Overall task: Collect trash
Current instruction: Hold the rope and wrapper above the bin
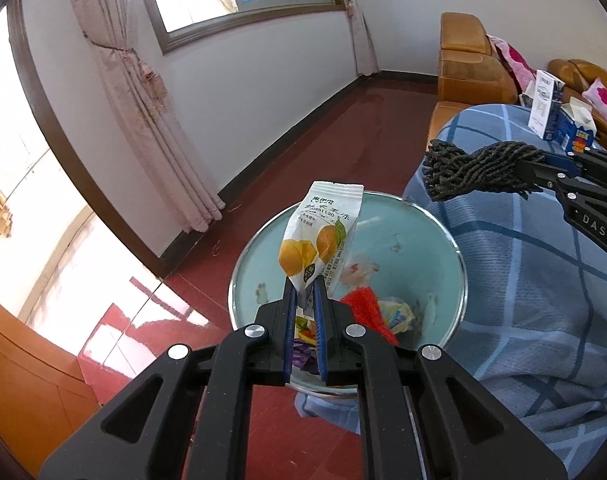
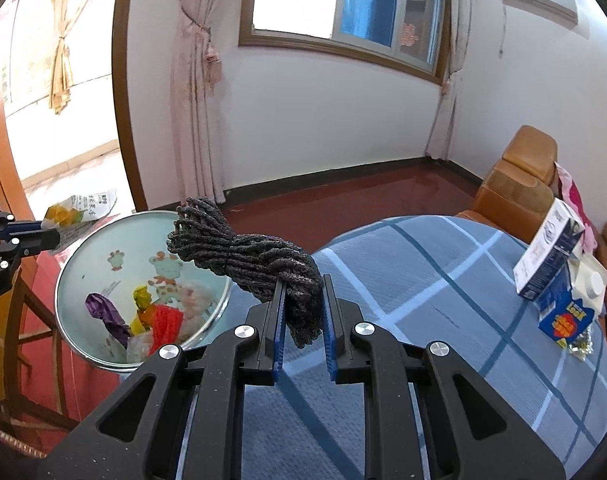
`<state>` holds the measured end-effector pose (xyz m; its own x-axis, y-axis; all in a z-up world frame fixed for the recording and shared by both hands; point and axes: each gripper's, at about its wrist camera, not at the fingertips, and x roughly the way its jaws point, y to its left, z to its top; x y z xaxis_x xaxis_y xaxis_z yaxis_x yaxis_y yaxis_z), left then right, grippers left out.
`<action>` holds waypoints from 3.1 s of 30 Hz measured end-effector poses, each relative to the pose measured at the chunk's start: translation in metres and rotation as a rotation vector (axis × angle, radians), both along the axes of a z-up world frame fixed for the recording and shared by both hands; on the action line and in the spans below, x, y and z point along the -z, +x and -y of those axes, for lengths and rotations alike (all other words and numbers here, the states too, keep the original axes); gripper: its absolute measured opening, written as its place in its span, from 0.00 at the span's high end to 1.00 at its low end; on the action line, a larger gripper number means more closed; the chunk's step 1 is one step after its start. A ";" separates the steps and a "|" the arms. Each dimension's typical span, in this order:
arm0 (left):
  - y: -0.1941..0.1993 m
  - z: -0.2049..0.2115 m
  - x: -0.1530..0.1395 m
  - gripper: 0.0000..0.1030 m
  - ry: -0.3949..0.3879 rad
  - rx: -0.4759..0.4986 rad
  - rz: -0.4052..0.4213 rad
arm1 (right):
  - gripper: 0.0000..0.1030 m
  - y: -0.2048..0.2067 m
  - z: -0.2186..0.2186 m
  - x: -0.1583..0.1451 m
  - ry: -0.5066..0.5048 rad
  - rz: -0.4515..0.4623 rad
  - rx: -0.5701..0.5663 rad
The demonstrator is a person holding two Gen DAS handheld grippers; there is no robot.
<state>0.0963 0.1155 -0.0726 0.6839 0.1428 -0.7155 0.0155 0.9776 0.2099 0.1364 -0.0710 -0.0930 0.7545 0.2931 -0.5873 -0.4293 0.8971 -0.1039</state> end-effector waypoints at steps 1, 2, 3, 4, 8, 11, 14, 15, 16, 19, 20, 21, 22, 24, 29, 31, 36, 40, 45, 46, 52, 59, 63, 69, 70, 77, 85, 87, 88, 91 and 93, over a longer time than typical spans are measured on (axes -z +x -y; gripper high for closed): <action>0.000 -0.002 0.000 0.92 -0.001 -0.005 0.000 | 0.84 0.000 -0.002 0.000 -0.002 0.000 -0.004; -0.001 -0.003 0.000 0.92 0.000 -0.009 0.000 | 0.84 0.000 -0.004 0.000 -0.004 0.000 -0.008; -0.002 -0.005 0.000 0.92 0.000 -0.012 0.000 | 0.84 0.000 -0.007 0.000 -0.006 0.000 -0.011; -0.002 -0.007 0.000 0.92 -0.001 -0.015 0.000 | 0.84 0.000 -0.009 0.000 -0.009 0.000 -0.015; -0.003 -0.013 0.000 0.92 -0.005 -0.027 0.000 | 0.83 -0.001 -0.017 0.000 -0.022 0.002 -0.028; -0.002 -0.016 0.000 0.92 -0.010 -0.034 0.001 | 0.83 -0.002 -0.020 -0.001 -0.026 0.003 -0.036; -0.001 -0.018 0.000 0.92 -0.016 -0.038 0.002 | 0.83 -0.003 -0.024 -0.001 -0.031 0.005 -0.043; -0.001 -0.019 0.000 0.92 -0.018 -0.038 0.002 | 0.83 -0.002 -0.025 -0.001 -0.031 0.005 -0.044; -0.001 -0.019 0.001 0.92 -0.019 -0.038 0.001 | 0.83 -0.002 -0.025 -0.001 -0.032 0.004 -0.045; -0.001 -0.019 0.001 0.92 -0.020 -0.038 0.001 | 0.83 -0.003 -0.027 -0.001 -0.034 0.005 -0.049; -0.001 -0.019 0.001 0.92 -0.020 -0.038 0.002 | 0.83 -0.003 -0.028 -0.001 -0.035 0.005 -0.049; -0.002 -0.019 0.002 0.92 -0.020 -0.039 0.002 | 0.83 -0.003 -0.028 -0.001 -0.036 0.004 -0.049; -0.002 -0.019 0.002 0.92 -0.020 -0.039 0.002 | 0.83 -0.003 -0.028 0.000 -0.036 0.004 -0.049; -0.002 -0.019 0.002 0.92 -0.020 -0.039 0.001 | 0.83 -0.003 -0.029 0.000 -0.035 0.004 -0.050; -0.002 -0.019 0.002 0.92 -0.021 -0.039 0.003 | 0.83 -0.004 -0.032 0.000 -0.036 0.006 -0.055; -0.002 -0.019 0.003 0.92 -0.022 -0.042 0.004 | 0.83 -0.004 -0.034 0.000 -0.039 0.007 -0.059; -0.003 -0.023 0.006 0.92 -0.024 -0.052 0.002 | 0.83 -0.003 -0.039 0.000 -0.044 0.008 -0.071; -0.003 -0.025 0.007 0.92 -0.028 -0.059 0.004 | 0.83 -0.002 -0.044 0.002 -0.049 0.005 -0.079; -0.003 -0.028 0.006 0.92 -0.027 -0.064 0.006 | 0.83 -0.003 -0.049 0.003 -0.052 0.004 -0.090; -0.003 -0.028 0.006 0.92 -0.027 -0.067 0.006 | 0.83 -0.003 -0.050 0.003 -0.053 0.005 -0.090; -0.003 -0.030 0.006 0.92 -0.023 -0.077 0.004 | 0.83 -0.004 -0.054 0.003 -0.059 0.005 -0.098; -0.003 -0.031 0.006 0.92 -0.019 -0.084 0.003 | 0.83 -0.004 -0.060 0.004 -0.069 0.006 -0.106; -0.002 -0.032 0.006 0.92 -0.021 -0.088 0.001 | 0.83 -0.004 -0.064 0.004 -0.073 0.005 -0.113; -0.001 -0.032 0.007 0.92 -0.023 -0.087 0.001 | 0.83 -0.005 -0.064 0.004 -0.074 0.006 -0.115; -0.002 -0.032 0.006 0.92 -0.022 -0.087 0.001 | 0.83 -0.004 -0.063 0.004 -0.075 0.005 -0.115; -0.001 -0.031 0.005 0.92 -0.027 -0.084 0.002 | 0.82 -0.005 -0.063 0.005 -0.077 0.003 -0.115; -0.002 -0.032 0.004 0.92 -0.033 -0.081 0.004 | 0.82 -0.005 -0.065 0.004 -0.086 0.003 -0.120; -0.002 -0.031 0.004 0.92 -0.032 -0.080 0.004 | 0.82 -0.004 -0.064 0.004 -0.087 0.003 -0.120; -0.002 -0.032 0.004 0.92 -0.032 -0.080 0.004 | 0.82 -0.004 -0.065 0.004 -0.086 0.002 -0.120; -0.002 -0.032 0.004 0.92 -0.033 -0.080 0.006 | 0.82 -0.005 -0.065 0.004 -0.086 0.003 -0.120; -0.002 -0.032 0.003 0.92 -0.035 -0.078 0.008 | 0.82 -0.005 -0.065 0.003 -0.087 0.007 -0.120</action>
